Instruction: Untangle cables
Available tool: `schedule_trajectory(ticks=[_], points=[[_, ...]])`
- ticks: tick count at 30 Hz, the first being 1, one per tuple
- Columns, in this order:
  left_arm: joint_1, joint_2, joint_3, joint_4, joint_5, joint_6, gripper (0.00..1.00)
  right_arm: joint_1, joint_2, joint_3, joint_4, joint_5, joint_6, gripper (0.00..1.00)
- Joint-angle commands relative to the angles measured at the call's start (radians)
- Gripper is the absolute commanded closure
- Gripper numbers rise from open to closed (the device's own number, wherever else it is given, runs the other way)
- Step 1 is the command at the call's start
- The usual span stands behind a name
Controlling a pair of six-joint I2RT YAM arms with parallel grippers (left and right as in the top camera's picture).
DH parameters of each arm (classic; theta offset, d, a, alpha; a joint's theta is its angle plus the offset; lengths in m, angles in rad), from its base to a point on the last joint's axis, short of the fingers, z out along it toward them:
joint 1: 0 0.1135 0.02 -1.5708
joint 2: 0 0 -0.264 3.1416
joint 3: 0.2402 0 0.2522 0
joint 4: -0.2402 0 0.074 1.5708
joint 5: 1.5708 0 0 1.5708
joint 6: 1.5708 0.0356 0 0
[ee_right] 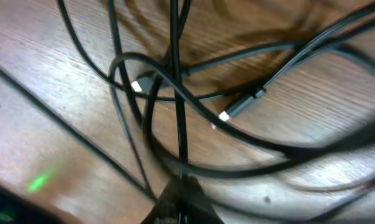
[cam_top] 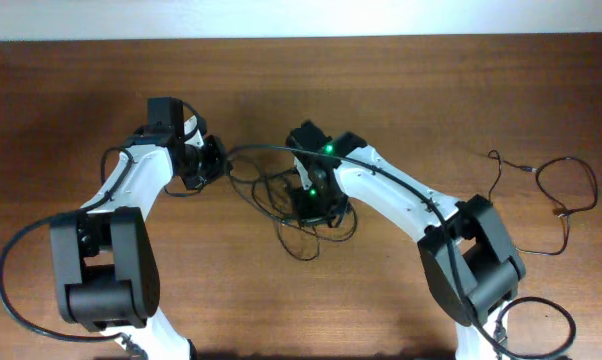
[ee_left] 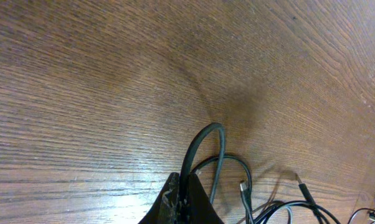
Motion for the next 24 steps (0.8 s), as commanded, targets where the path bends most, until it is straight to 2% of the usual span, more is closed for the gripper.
schedule_trajectory(ticks=[1,7,10,14,17,21,24], points=[[0.002,0.008,-0.003,0.005,-0.007,-0.009,1.0,0.004,-0.117,0.06,-0.028,0.066,0.006,0.96],[0.003,0.008,-0.003,0.005,-0.007,-0.009,1.0,0.003,-0.242,0.06,-0.233,0.356,0.04,0.96],[0.016,0.008,-0.003,-0.007,-0.007,-0.009,1.0,0.003,-0.275,0.06,-0.372,0.56,0.155,0.96],[0.067,0.008,-0.003,-0.035,-0.006,-0.029,1.0,0.003,-0.31,0.06,-0.503,0.687,0.227,0.96],[0.079,0.008,-0.004,-0.045,-0.007,-0.035,1.0,-0.002,-0.315,0.06,-0.516,0.702,0.241,0.96],[0.079,0.008,-0.004,-0.047,-0.007,-0.035,1.0,-0.082,-0.313,0.06,-0.516,0.724,0.241,0.96],[0.079,0.008,-0.004,-0.047,-0.007,-0.035,1.0,-0.155,-0.311,0.06,-0.496,0.585,0.241,0.96]])
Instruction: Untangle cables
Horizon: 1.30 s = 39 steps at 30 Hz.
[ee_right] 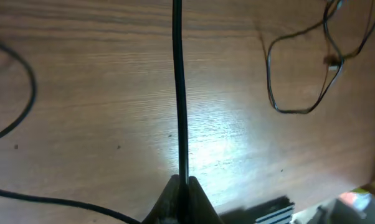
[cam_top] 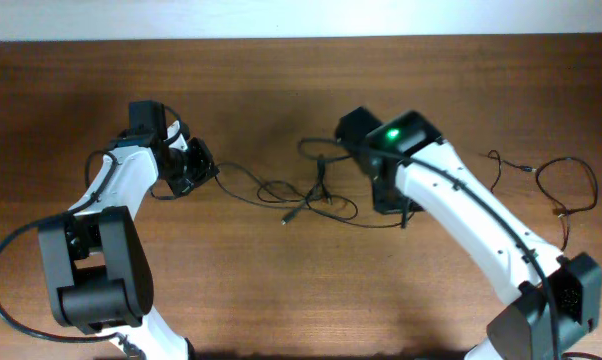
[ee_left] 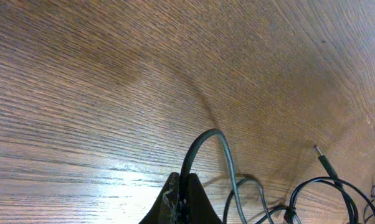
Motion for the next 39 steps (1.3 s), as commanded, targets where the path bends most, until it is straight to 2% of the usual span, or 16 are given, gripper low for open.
schedule_trajectory(ticks=[1,6,13,17,23,31,37,39], points=[[0.005,0.008,-0.004,0.0,-0.007,-0.013,1.0,-0.043,-0.017,0.013,0.019,-0.097,0.011,0.96],[0.004,0.008,-0.004,0.0,-0.006,-0.013,1.0,-0.04,-0.011,-0.001,0.068,-0.117,0.011,0.96],[0.002,0.008,-0.004,0.0,-0.007,-0.013,0.99,-0.039,0.003,-0.084,0.244,-0.362,0.01,0.96],[0.002,0.008,-0.004,0.0,-0.007,-0.013,0.99,-0.01,0.003,-0.157,0.309,-0.383,0.011,0.96],[-0.003,0.008,-0.004,0.003,-0.007,-0.013,0.98,0.113,0.003,-0.274,0.471,-0.419,0.011,0.95],[-0.003,0.008,-0.004,0.003,-0.007,-0.013,0.99,0.308,0.004,-0.299,0.645,-0.434,0.011,0.95],[-0.003,0.008,-0.004,0.003,-0.007,-0.013,0.98,0.36,0.004,-0.299,0.69,-0.435,0.011,0.94],[-0.003,0.008,-0.004,0.003,-0.007,-0.013,0.98,0.36,0.004,-0.299,0.687,-0.435,0.011,0.9]])
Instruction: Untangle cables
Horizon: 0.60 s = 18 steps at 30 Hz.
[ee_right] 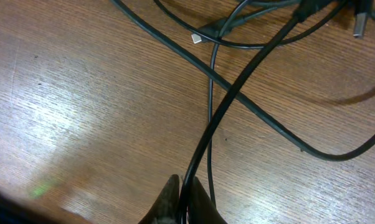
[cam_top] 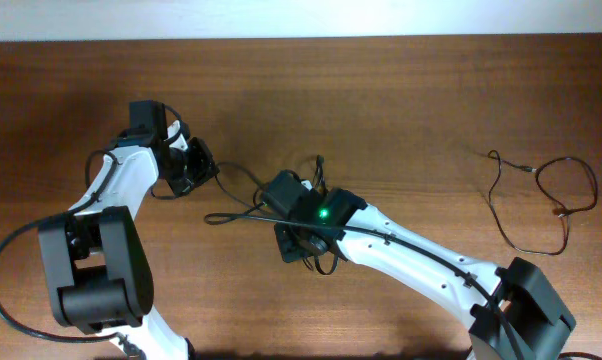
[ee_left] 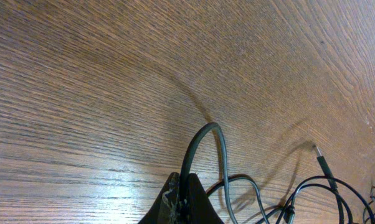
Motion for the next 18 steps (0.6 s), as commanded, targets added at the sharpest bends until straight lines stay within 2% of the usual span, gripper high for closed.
schedule_trajectory(ticks=[1,6,7,8,12,13,15,16,18], points=[[-0.001,0.008,-0.004,0.0,-0.006,-0.009,0.98,0.005,0.002,-0.009,0.0,-0.005,0.008,0.82],[-0.001,0.008,-0.004,0.0,-0.006,-0.009,0.98,0.005,0.002,-0.009,0.0,-0.005,0.008,0.64],[-0.001,0.008,-0.004,0.0,-0.006,-0.009,0.99,0.005,0.002,-0.009,0.0,-0.005,0.008,0.56],[-0.001,0.008,-0.004,0.0,-0.006,-0.009,0.98,0.005,0.002,-0.009,0.0,0.006,0.008,0.42],[-0.001,0.008,-0.004,0.0,-0.006,-0.009,0.98,0.005,0.002,-0.009,-0.005,0.035,0.008,0.33],[-0.001,0.008,-0.004,0.0,-0.006,-0.009,0.98,0.005,0.002,-0.009,-0.017,0.064,0.008,0.34],[-0.001,0.008,-0.004,0.0,-0.006,-0.009,0.98,0.004,0.002,-0.009,-0.066,0.161,0.008,0.5],[-0.001,0.008,-0.004,0.0,-0.006,-0.009,0.98,0.002,0.002,-0.009,-0.106,0.219,0.008,0.72],[-0.001,0.008,-0.004,0.0,-0.006,-0.009,0.99,-0.005,0.002,-0.009,-0.15,0.255,0.025,0.9]])
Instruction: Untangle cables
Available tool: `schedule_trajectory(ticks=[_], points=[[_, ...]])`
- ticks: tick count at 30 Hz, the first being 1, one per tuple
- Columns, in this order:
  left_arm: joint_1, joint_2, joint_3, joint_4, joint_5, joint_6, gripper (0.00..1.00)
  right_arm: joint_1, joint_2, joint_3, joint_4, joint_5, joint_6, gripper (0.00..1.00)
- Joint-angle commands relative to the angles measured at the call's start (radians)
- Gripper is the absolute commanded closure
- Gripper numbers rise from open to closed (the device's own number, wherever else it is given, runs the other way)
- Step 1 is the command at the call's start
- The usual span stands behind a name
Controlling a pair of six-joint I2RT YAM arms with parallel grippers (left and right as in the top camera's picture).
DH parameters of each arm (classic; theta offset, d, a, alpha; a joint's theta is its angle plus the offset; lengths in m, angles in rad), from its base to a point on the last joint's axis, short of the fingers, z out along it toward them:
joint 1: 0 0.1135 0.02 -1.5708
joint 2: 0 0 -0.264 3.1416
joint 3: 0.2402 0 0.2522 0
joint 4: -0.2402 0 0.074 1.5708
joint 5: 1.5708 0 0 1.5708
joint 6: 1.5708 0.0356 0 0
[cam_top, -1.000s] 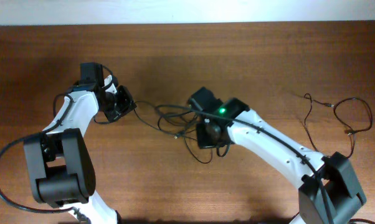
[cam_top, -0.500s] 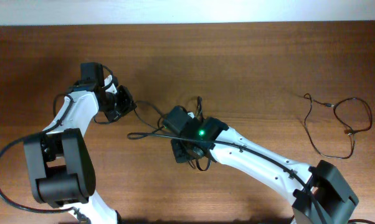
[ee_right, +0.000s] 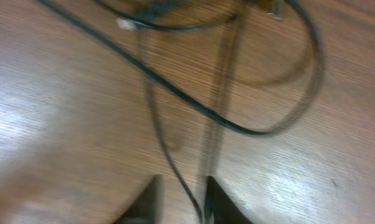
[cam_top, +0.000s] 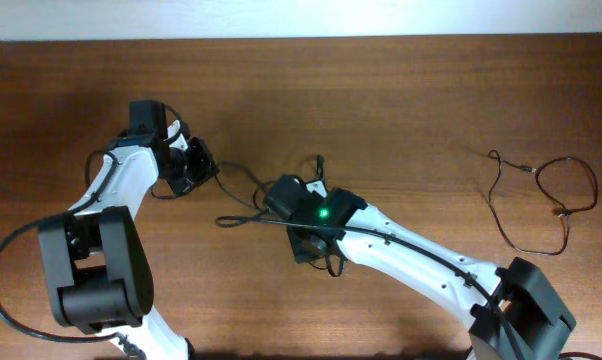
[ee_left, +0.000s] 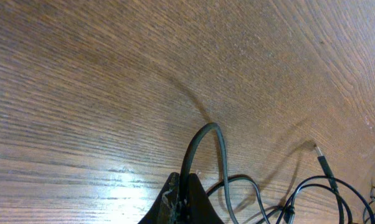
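Note:
A loose knot of black cables [cam_top: 249, 186] lies at the middle of the wooden table. My left gripper [cam_top: 186, 165] is shut on one black cable, which arches up out of its tips [ee_left: 203, 134] in the left wrist view [ee_left: 187, 186]. My right gripper [cam_top: 306, 238] hovers over the lower part of the knot. Its fingers [ee_right: 151, 200] stand apart, and a thin black cable [ee_right: 166, 149] runs loose between them. A thicker cable [ee_right: 194, 106] and a white-tipped plug [ee_right: 124, 23] lie ahead of it.
A separate thin dark cable [cam_top: 567, 159] lies in loops at the far right of the table [cam_top: 401, 90]. An audio jack plug [ee_left: 322, 163] rests on the wood to the right of the left gripper. The table's pale back edge runs along the top.
My right gripper has opened and let go of the black cable, and sits slightly further right over the knot. The left gripper and its cable have not moved.
Both grippers were shut on cables at the central knot. Then the right one was further right with its cable stretched and the knot spread out. Later it was back at the knot's lower side, still shut. Now it is open; the left has held throughout.

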Motion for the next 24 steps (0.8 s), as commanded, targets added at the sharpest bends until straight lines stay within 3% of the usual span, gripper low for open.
schedule_trajectory(ticks=[1,5,6,7,9,11,17,20,24], points=[[-0.001,0.008,-0.004,-0.001,-0.006,-0.009,0.99,-0.022,0.002,-0.009,-0.071,0.146,0.093,0.96],[-0.001,0.008,-0.004,-0.001,-0.006,-0.009,0.99,-0.097,0.002,-0.009,-0.147,0.175,0.192,0.96],[-0.001,0.008,-0.004,-0.001,-0.006,-0.009,0.99,-0.113,0.002,-0.009,-0.143,0.157,0.192,0.75],[-0.001,0.008,-0.004,-0.001,-0.006,-0.009,0.99,-0.116,0.002,-0.009,-0.129,0.154,0.191,0.38],[-0.001,0.008,-0.004,-0.001,-0.006,-0.009,0.99,-0.116,0.002,-0.009,-0.077,0.148,0.192,0.26],[-0.001,0.008,-0.004,-0.001,-0.006,-0.009,0.99,-0.116,0.002,-0.009,0.024,0.114,0.192,0.28],[-0.001,0.008,-0.004,-0.001,-0.006,-0.009,0.99,-0.229,0.002,-0.009,0.349,0.079,0.192,0.49],[-0.001,0.008,-0.004,0.0,-0.006,-0.009,0.99,-0.264,0.002,-0.009,0.443,-0.036,0.192,0.49],[-0.001,0.008,-0.004,-0.001,-0.006,-0.009,0.98,-0.266,0.026,-0.009,0.454,-0.049,0.23,0.53]])
